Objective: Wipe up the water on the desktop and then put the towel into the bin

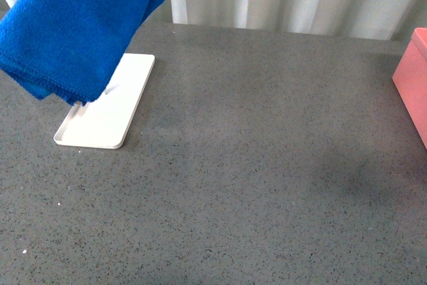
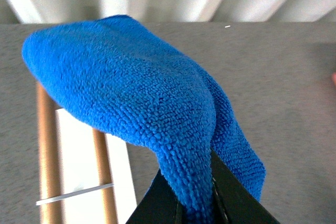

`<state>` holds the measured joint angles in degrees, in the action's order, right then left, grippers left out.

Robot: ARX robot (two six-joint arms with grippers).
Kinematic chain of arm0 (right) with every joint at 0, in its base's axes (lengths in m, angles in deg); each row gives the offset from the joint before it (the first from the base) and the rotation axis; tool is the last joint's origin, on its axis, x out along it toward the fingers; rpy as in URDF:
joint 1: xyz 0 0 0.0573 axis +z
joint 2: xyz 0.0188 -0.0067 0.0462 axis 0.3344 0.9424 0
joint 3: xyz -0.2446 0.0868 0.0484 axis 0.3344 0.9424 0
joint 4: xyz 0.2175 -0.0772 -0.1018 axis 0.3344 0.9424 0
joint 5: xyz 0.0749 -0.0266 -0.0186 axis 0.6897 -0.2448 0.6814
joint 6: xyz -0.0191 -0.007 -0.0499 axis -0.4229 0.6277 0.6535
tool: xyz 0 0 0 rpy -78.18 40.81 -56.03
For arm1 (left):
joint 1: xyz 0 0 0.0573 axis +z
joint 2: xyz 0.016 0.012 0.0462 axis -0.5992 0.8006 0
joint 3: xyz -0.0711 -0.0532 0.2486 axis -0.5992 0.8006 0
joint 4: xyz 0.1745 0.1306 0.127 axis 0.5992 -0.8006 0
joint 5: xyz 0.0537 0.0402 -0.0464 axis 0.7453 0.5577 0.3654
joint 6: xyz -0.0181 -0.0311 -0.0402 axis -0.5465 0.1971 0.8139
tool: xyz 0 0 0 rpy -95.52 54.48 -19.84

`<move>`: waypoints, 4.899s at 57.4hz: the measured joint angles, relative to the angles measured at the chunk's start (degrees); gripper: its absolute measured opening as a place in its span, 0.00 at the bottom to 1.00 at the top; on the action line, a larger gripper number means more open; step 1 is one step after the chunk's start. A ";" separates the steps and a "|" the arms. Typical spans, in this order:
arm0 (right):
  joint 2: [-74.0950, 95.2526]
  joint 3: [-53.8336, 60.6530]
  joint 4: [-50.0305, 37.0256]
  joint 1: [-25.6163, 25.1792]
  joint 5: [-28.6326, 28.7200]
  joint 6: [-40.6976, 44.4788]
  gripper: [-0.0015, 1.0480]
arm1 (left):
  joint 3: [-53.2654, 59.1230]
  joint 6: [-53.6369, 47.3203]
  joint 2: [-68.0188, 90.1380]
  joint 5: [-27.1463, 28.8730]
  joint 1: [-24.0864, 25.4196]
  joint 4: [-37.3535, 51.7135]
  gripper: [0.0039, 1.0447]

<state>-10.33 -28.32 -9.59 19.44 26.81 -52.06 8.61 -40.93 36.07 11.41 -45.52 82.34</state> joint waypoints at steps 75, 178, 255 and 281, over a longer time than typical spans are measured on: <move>0.00 0.00 0.00 0.00 0.00 0.00 0.93 | 12.79 19.43 -9.73 -7.85 -15.37 19.17 0.04; 100.56 -41.44 -41.86 11.21 49.48 -14.47 0.93 | 12.85 19.41 -9.81 -7.85 -15.43 19.12 0.04; 105.72 -44.41 -50.03 14.12 44.98 -23.71 0.04 | 12.85 19.19 -10.03 -7.85 -15.41 19.12 0.96; 103.54 -41.70 -46.25 12.81 44.09 -19.93 0.04 | 35.71 0.02 -21.35 37.88 -13.35 46.47 0.53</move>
<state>93.21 -70.02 -55.84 32.25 70.89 -71.99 44.33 -40.91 14.72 49.28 -58.87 128.80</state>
